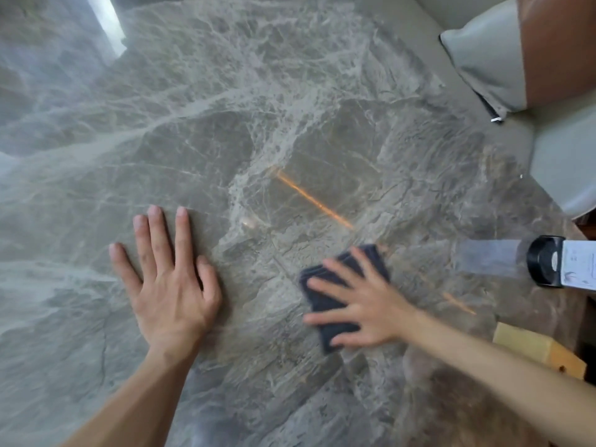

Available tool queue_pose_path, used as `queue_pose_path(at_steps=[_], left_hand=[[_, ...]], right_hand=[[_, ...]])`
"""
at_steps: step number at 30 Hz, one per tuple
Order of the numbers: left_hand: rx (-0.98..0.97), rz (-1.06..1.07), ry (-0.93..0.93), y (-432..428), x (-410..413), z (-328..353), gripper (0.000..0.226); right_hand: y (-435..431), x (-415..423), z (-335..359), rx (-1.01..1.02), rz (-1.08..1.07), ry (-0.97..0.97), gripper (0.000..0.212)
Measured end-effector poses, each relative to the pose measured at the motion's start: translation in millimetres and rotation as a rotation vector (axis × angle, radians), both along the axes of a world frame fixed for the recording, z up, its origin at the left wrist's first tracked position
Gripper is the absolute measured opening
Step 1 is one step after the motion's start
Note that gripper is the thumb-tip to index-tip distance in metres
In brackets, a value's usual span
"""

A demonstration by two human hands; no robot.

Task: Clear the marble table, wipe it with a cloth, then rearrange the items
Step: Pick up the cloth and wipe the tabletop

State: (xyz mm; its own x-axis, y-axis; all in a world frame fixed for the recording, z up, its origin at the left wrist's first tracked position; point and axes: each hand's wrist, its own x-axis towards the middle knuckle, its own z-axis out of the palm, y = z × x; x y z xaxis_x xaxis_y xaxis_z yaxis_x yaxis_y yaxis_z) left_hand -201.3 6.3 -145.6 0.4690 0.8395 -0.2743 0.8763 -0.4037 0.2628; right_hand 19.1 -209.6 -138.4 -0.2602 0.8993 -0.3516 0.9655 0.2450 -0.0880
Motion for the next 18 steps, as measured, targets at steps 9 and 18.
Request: queue_pose_path(at_steps=[9, 18], left_hand=[[-0.009, -0.002, 0.029, 0, 0, -2, 0.070], [-0.010, 0.013, 0.043, 1, 1, -3, 0.069]], right_hand=[[127, 24, -14, 0.219, -0.780, -0.113, 0.061], [141, 141, -7, 0.204, -1.276, -0.118, 0.065]])
